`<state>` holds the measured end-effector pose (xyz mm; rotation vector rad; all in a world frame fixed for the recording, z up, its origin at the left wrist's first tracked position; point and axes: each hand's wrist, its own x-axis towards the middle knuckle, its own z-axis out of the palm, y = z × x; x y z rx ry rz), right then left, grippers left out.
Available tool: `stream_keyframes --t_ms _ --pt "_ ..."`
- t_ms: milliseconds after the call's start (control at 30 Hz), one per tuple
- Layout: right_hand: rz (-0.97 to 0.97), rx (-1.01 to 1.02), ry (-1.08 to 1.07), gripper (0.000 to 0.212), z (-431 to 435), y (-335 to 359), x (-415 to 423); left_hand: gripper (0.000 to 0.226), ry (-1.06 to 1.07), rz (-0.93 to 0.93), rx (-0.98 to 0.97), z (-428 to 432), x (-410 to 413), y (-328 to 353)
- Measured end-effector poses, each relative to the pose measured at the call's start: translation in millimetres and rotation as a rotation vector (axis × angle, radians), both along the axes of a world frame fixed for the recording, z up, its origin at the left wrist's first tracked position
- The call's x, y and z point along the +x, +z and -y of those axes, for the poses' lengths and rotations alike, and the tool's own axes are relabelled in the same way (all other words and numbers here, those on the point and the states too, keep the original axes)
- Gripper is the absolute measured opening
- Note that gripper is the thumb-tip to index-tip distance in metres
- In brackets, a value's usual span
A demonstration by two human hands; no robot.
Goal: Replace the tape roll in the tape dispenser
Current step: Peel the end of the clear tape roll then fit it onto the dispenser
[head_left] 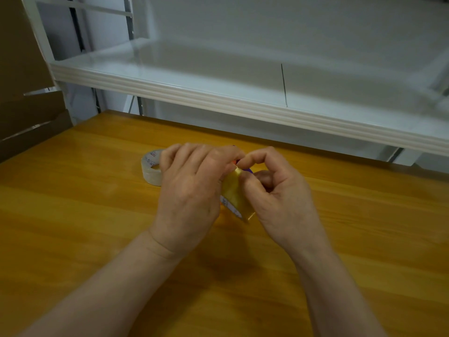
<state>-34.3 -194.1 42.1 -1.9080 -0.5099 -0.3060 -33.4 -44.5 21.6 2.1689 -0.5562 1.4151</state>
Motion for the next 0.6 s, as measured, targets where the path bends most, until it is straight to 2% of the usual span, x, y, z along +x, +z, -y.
stream_keyframes --t_ms 100,233,333,433,600 --pt "-0.004 0.017 -0.009 0.012 -1 -1 0 0.027 -0.106 -0.046 -0.084 2 -3 0" --pt "0.007 0.142 -0.084 0.016 0 4 -1 0.034 -0.244 -0.218 -0.395 1 -11 3" --pt "0.033 0.176 -0.136 0.014 3 7 -2 0.049 -0.284 -0.493 -0.439 5 -17 4" --pt "0.041 0.217 -0.149 0.015 2 6 -3 0.058 -0.463 -0.718 -0.552 13 -18 2" --pt "-0.037 0.302 -0.067 0.016 0 7 -5 0.069 -0.619 -0.707 -0.78 16 -17 7"
